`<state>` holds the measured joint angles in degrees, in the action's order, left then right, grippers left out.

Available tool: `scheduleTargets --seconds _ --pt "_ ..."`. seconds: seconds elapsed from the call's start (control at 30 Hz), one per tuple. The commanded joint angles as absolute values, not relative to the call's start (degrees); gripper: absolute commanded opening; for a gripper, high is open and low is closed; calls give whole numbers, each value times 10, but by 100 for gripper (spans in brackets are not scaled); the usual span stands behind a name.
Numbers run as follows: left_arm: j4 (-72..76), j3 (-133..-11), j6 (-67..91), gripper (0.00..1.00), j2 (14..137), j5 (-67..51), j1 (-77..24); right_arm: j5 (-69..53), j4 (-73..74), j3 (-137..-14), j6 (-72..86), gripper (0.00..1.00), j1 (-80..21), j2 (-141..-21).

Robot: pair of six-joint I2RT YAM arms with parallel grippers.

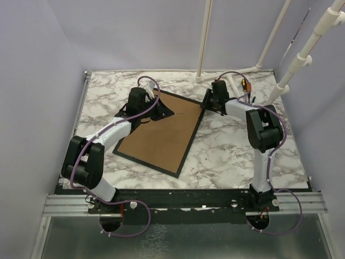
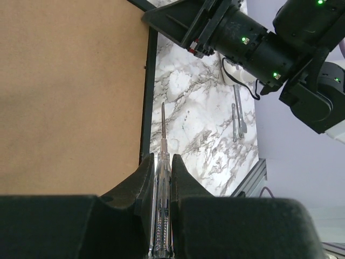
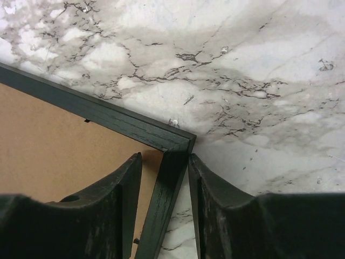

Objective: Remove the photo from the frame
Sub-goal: Adjust the photo frame at the center of the board.

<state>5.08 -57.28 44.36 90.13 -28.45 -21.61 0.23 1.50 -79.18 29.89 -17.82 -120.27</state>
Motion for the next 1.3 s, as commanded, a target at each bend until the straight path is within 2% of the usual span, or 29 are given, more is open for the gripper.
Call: scheduleTargets --seconds 0.0,0.23,0.4,0.63,0.73,0.83,1.0,1.13,1.27 --pt "45 -557 443 0 875 -280 -204 25 69 -811 228 42 -186 -1240" --pt "24 -563 440 0 876 -284 -195 50 64 -829 90 35 -188 -1237" --pt "2 -580 432 0 887 -281 -193 75 69 -855 52 25 -188 -1247" --pt "1 -596 429 0 908 -283 -193 40 44 -873 -27 23 -186 -1255" --pt "-14 -604 427 0 920 -283 -193 -25 23 -876 -65 27 -185 -1254" --pt "-18 -624 427 0 947 -289 -193 -18 54 -908 -27 33 -179 -1256" --pt "-18 -701 426 0 1032 -290 -195 -71 35 -864 117 51 -156 -1200" --pt "-18 -769 421 0 1111 -315 -201 -110 11 -804 213 53 -139 -1166" --pt "-25 -830 409 0 1162 -347 -206 -196 -82 -718 289 52 -111 -1137"
